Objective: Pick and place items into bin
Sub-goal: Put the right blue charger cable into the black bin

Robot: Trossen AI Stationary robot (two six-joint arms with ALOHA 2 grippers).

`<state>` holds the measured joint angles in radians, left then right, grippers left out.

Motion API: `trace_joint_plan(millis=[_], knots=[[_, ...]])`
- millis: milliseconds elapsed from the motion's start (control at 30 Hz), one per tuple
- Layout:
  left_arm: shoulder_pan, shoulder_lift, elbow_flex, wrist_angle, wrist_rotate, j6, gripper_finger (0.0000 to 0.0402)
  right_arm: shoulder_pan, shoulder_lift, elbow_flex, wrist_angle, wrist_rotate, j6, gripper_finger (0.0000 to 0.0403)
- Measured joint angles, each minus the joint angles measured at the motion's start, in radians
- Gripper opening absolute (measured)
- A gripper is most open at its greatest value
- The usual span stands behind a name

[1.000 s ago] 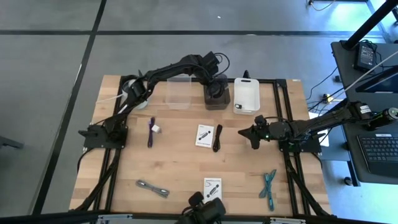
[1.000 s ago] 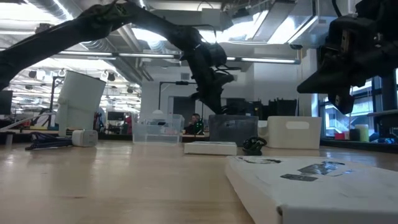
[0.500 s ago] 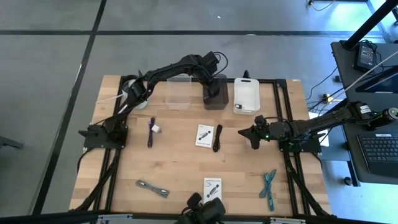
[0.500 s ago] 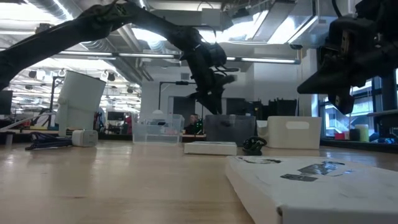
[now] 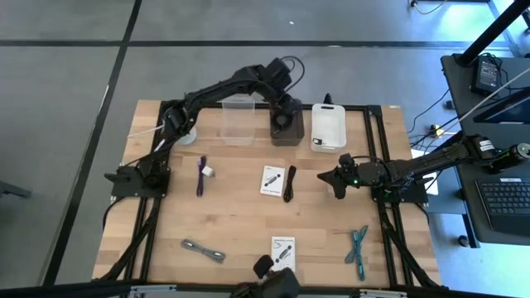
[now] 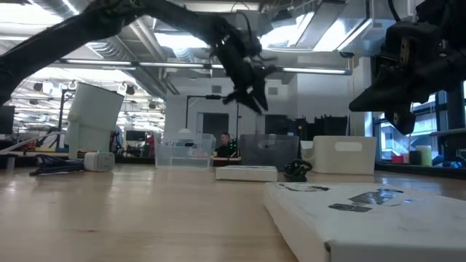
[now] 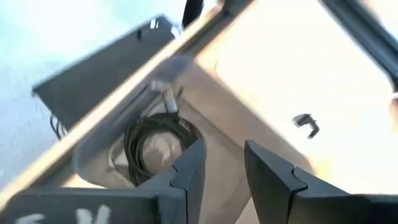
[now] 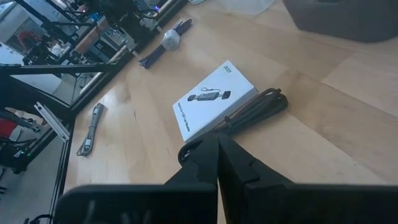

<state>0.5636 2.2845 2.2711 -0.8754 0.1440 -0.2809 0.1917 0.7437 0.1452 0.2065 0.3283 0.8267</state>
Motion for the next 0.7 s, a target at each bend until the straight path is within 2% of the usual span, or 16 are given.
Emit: trace_joint_plan(millis=[167,267,367,467,600,700], knots=[[-0.019,-0.101,0.0,0.01,-0.032,0.041,0.0104,0.0,0.0,0.0,-0.002,0.0,-0.001,0.0015],[-0.035,-0.15,0.001,-0.04,-0.049,0.066,0.01,0.0,0.0,0.0,-0.002,0.0,-0.001,0.0017],[-0.067,-0.188,0.0,-0.1,-0.134,0.065,0.0091,0.0,0.0,0.0,-0.002,0.0,-0.001,0.0018],[-0.114,-0.218,-0.008,-0.172,-0.234,0.058,0.007,0.0,0.0,0.0,-0.002,0.0,0.001,0.0018],[-0.175,-0.25,-0.069,-0.209,-0.237,0.012,0.0016,0.001,0.0,0.0,-0.002,-0.03,0.002,0.0013],[-0.225,-0.281,-0.134,-0.208,-0.266,-0.038,0.0005,0.001,0.0,0.0,0.006,-0.066,0.002,0.0005]])
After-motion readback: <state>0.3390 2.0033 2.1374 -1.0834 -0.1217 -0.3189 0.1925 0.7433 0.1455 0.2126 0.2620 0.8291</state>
